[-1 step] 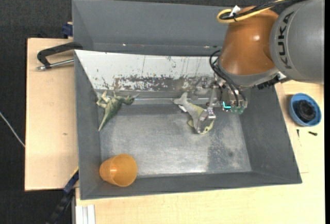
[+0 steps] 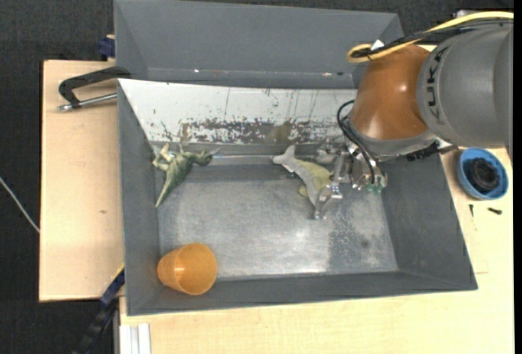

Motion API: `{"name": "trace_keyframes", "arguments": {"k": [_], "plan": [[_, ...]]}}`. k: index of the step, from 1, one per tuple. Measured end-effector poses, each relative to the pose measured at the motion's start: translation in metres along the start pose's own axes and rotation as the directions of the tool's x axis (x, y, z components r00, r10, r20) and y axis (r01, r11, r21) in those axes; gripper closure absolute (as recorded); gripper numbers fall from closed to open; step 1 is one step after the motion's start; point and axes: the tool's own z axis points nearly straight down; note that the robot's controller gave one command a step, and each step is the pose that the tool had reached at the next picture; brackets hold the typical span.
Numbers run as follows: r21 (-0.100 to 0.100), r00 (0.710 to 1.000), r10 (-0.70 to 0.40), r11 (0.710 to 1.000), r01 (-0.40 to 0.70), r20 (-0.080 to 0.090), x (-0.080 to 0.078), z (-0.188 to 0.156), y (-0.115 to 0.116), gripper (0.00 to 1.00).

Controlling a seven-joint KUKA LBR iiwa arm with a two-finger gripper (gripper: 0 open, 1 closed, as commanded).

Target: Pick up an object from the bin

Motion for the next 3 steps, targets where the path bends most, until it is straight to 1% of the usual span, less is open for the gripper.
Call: {"name": "trace_keyframes", "arguments": {"k": [1, 2, 3], "plan": [[0.001, 1.0, -0.007, 1.0, 0.007, -0.003, 0.051, -0.044, -0.013, 0.0], [0.0, 0.991, -0.136, 0.991, 0.136, 0.002, 0.053, -0.001, 0.002, 0.0], [0.001, 0.991, -0.135, 0.991, 0.135, 0.008, 0.051, -0.003, 0.002, 1.0]]}}
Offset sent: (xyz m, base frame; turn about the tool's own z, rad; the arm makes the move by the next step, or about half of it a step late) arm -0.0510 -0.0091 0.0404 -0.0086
